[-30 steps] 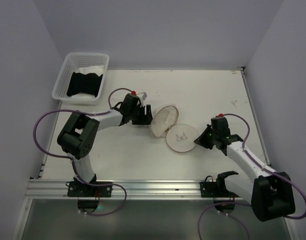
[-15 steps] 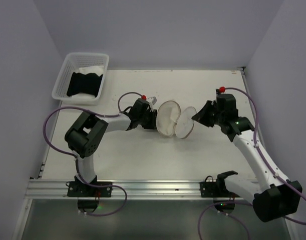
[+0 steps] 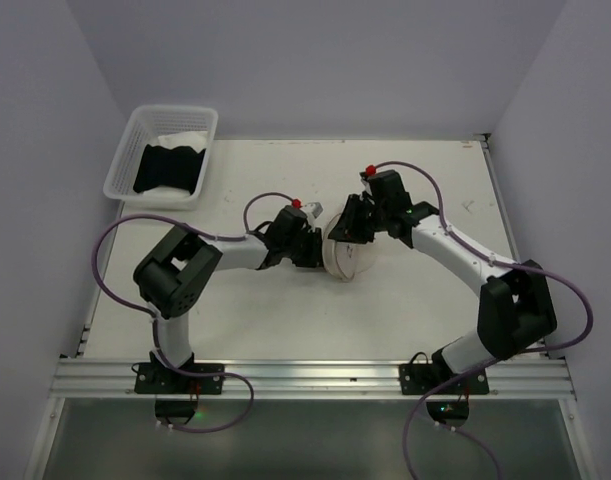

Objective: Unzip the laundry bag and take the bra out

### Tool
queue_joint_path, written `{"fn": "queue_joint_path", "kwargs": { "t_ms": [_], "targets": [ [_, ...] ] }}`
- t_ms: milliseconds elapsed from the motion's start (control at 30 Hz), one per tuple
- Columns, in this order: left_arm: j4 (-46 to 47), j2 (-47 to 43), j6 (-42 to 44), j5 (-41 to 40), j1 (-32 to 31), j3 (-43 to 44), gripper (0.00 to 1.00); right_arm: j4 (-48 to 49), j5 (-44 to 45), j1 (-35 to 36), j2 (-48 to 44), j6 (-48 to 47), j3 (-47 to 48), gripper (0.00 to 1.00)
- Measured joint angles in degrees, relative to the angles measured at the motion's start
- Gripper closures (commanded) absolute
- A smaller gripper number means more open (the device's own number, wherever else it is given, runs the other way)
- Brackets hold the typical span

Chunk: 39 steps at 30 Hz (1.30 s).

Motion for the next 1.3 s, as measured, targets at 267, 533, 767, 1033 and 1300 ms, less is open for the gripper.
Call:
{"fn": "queue_joint_path", "kwargs": {
  "t_ms": [267, 533, 767, 1033, 1300],
  "targets": [
    [2.43, -2.54, -1.68, -0.2, -0.04, -4.33, 0.74, 13.88, -4.52, 0.02, 4.22, 2.1, -3.58, 0.71],
    [3.54, -5.25, -4.96, -1.9, 0.15, -8.0, 0.67, 25.14, -7.72, 0.02, 7.43, 4.42, -7.3, 0.55],
    [3.3, -10.29, -7.5, -4.24, 2.03, -13.27, 0.57, 30.49, -8.15, 0.02, 10.95, 5.49, -8.66, 0.49],
    [1.22, -17.55, -9.25, -7.32, 4.94, -18.53, 0.3, 32.7, -8.17, 0.02, 16.0, 5.92, -8.74, 0.4],
    [-10.27, -26.29, -7.96, -13.57, 9.51, -20.7, 0.11, 32.04, -8.11, 0.02, 16.87, 4.57, -8.74, 0.26]
  ]
}}
